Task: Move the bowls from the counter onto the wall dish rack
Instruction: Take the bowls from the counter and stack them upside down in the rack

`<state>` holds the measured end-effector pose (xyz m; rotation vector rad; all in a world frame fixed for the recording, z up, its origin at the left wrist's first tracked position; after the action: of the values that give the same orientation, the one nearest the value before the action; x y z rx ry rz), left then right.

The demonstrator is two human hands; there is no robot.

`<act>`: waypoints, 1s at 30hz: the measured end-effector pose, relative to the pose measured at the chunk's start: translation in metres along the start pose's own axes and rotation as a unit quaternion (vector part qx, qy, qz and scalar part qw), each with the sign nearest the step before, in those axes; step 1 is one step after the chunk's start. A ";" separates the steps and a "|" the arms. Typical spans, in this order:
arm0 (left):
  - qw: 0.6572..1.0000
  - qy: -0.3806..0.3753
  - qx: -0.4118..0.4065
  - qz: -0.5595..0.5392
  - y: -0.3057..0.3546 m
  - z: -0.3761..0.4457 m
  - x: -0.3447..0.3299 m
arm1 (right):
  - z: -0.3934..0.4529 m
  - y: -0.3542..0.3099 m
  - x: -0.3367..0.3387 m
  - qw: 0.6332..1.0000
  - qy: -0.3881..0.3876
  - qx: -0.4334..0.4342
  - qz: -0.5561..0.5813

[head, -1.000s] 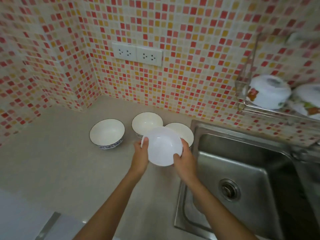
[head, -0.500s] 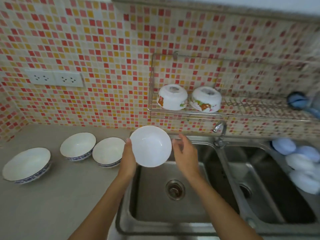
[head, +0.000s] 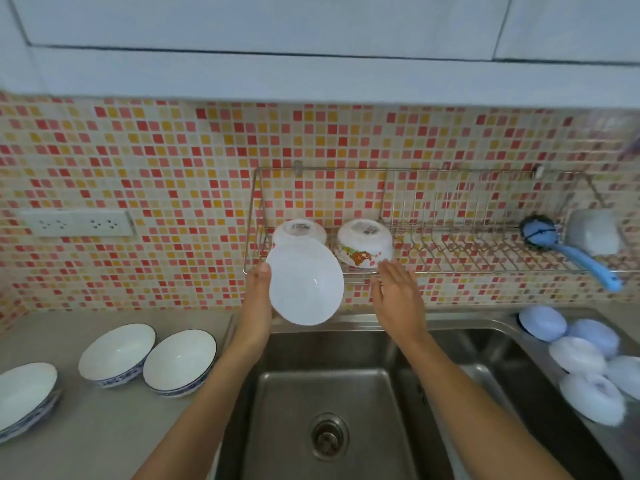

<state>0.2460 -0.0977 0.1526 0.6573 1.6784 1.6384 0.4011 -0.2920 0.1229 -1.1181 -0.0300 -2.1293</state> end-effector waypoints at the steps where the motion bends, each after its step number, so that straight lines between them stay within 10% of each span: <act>1: 0.999 -0.002 -0.034 0.025 0.011 0.001 -0.009 | 0.001 0.001 -0.001 1.000 0.017 0.000 0.002; 9: 0.947 -0.026 -0.241 0.212 0.068 0.032 -0.076 | -0.002 -0.005 -0.002 0.997 0.076 -0.005 0.031; 21: 0.701 -0.150 -0.467 0.517 0.029 0.118 -0.131 | -0.006 0.004 -0.018 0.995 0.100 0.017 -0.007; 30: 0.690 -0.182 -0.458 0.530 0.009 0.157 -0.146 | 0.000 0.014 -0.035 0.982 0.181 0.042 0.036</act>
<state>0.4580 -0.1081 0.1862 1.3720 -0.1151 2.5124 0.4223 -0.2821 0.0930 -0.6609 0.0871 -2.2131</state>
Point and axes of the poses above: each hand's wrist, its own z-axis towards the middle knuckle, its own x-axis out of the back of the hand, y = z × x, the point moved 1 cm from there along z, towards the middle knuckle, and after that the axes turned 3 degrees about y, right-handed, at the moved point
